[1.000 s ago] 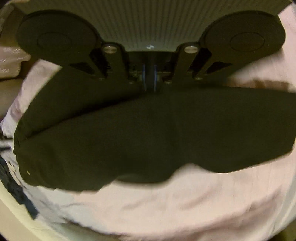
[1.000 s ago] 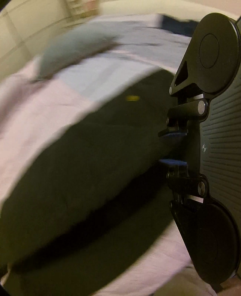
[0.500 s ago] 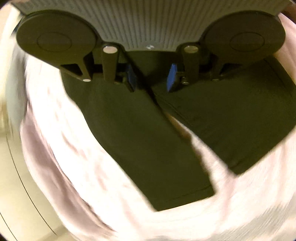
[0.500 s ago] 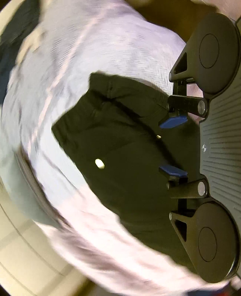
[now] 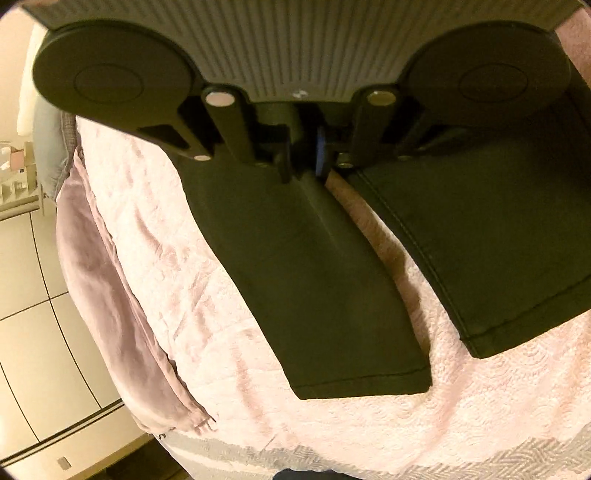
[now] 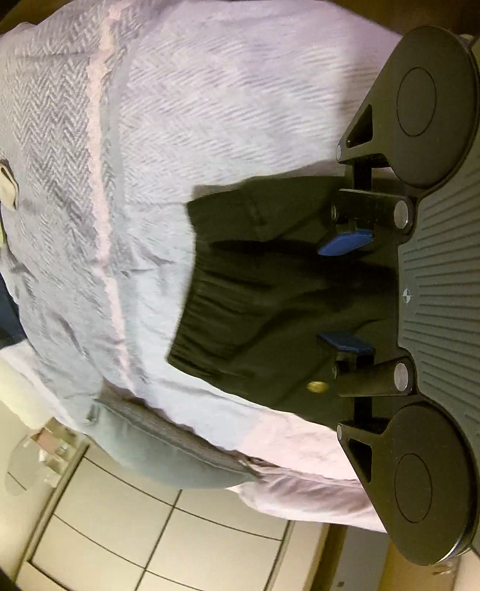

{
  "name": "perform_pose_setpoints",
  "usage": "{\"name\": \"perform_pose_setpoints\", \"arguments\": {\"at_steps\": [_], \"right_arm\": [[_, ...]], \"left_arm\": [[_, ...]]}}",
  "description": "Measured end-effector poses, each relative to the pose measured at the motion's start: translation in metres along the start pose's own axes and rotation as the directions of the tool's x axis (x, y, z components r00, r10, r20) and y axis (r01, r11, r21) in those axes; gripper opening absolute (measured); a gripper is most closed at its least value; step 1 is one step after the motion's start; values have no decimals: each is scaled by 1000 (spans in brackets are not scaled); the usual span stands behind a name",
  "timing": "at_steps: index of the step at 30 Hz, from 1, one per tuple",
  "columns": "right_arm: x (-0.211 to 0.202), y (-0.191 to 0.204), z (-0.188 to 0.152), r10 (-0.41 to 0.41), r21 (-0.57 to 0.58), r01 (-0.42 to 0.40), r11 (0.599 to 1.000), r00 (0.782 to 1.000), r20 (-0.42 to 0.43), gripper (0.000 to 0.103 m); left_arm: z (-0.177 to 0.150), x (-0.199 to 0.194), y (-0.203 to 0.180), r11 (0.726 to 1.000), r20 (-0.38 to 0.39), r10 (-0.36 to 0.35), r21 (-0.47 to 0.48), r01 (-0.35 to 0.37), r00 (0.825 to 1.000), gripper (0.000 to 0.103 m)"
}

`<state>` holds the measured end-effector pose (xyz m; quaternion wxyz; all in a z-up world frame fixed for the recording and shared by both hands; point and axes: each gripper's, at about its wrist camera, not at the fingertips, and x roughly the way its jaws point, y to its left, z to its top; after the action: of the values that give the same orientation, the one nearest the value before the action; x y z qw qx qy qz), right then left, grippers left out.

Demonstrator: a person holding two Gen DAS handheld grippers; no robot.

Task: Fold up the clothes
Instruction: 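Lift and lay one trouser leg over the other with both grippers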

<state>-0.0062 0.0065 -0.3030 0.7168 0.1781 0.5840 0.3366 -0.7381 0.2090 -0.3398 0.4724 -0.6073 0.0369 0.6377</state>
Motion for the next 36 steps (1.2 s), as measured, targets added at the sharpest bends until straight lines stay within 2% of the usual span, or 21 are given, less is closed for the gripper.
{"name": "perform_pose_setpoints", "arguments": {"at_steps": [3,4,5,6,7,9,13,14,15,17,19,20,23,26,30,34,36], "right_arm": [[15,-8,12,19,26,-19,999,1000,-6,49],[18,-8,16,19,23,-18,1000,1000,-15,49],[20,-8,19,16,18,-16,1000,1000,-27,33],[23,-9,22,13,13,-13,1000,999,-39,22],[25,-9,25,11,8,-10,1000,999,-50,15],[14,1,32,33,-75,-38,996,998,-59,12],[-27,15,47,144,-189,-155,970,987,-72,11],[-32,11,49,141,-193,-155,969,986,-85,11],[-34,7,50,132,-194,-149,970,986,-99,11],[-25,-8,48,56,-212,-85,974,989,-138,11],[-10,-23,44,-26,-202,-7,979,986,-164,11],[-6,-28,43,-48,-187,15,982,984,-170,11],[-5,-31,43,-18,-187,-13,982,986,-164,11],[-10,-24,49,-11,-235,-31,972,985,-174,11],[-26,-20,57,46,-229,-84,970,985,-168,11],[-16,-31,56,-30,-228,-19,974,977,-213,11],[-14,-37,55,-39,-208,-8,978,975,-221,11]], "left_arm": [[-4,5,-7,999,20,22,41,-23,1000,10],[-5,5,-9,998,28,26,57,-27,999,6],[-5,0,-13,997,42,17,72,-20,999,4],[-5,-5,-16,996,55,9,88,-14,998,3],[-4,-11,-19,995,70,-4,101,-3,998,2],[-5,-34,-23,991,111,-62,128,47,992,2],[-21,-96,-22,962,188,-144,257,93,972,3],[-26,-109,-19,952,201,-153,291,90,967,3],[-33,-111,-12,947,197,-121,318,54,973,3],[-50,-98,11,946,151,-15,323,-35,988,3],[-68,-81,30,951,114,75,290,-106,991,3],[-75,-79,35,954,122,83,279,-114,989,3],[-83,-83,38,962,155,71,252,-109,985,3],[-84,-94,34,957,164,49,275,-93,985,3],[-90,-113,31,942,183,33,322,-92,983,3],[-100,-118,38,932,169,78,337,-131,983,4],[-106,-122,41,935,174,79,330,-133,982,4]]}}
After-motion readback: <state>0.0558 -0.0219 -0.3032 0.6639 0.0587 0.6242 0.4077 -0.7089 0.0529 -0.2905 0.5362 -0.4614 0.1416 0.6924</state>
